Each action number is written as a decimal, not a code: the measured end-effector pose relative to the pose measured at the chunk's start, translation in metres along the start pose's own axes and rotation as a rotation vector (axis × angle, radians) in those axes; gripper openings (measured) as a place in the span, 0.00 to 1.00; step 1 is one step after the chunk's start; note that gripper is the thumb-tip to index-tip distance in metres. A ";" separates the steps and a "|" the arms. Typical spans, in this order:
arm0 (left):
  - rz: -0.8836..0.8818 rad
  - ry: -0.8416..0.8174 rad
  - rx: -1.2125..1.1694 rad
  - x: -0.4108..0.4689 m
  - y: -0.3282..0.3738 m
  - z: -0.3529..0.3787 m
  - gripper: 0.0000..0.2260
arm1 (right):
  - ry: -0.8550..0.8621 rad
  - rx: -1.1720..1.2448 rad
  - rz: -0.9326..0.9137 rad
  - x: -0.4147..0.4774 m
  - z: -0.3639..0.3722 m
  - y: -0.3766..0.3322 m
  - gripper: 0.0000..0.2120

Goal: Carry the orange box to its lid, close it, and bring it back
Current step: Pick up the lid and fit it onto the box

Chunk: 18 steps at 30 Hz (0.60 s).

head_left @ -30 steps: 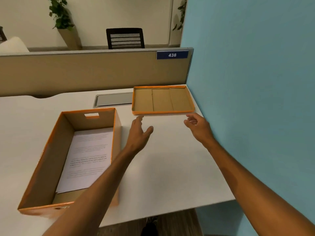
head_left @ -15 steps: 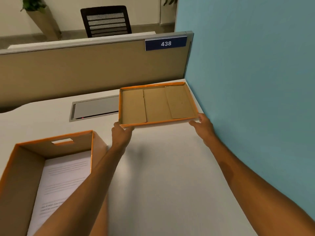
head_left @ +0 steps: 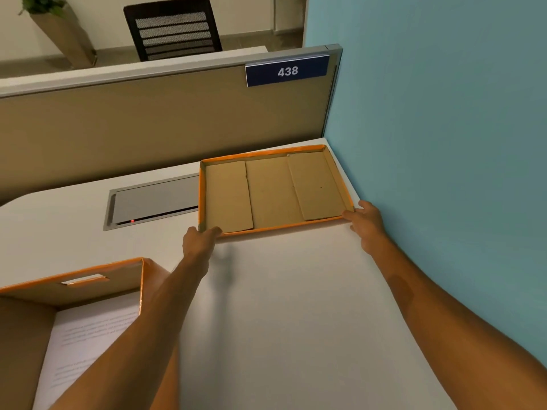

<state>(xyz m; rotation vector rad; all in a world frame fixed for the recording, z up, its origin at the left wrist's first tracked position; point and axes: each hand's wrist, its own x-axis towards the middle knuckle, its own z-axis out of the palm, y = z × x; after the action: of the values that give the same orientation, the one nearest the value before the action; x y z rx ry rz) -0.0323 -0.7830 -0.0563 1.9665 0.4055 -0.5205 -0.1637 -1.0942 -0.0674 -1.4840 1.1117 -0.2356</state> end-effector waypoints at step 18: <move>-0.002 -0.213 -0.841 -0.038 0.014 -0.027 0.35 | -0.071 0.597 0.145 -0.046 -0.015 -0.026 0.18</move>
<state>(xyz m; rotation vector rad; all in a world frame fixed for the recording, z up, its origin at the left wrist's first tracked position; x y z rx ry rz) -0.0524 -0.7664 -0.0154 1.0915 0.4037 -0.4534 -0.1855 -1.0749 -0.0212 -0.8721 0.9755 -0.3728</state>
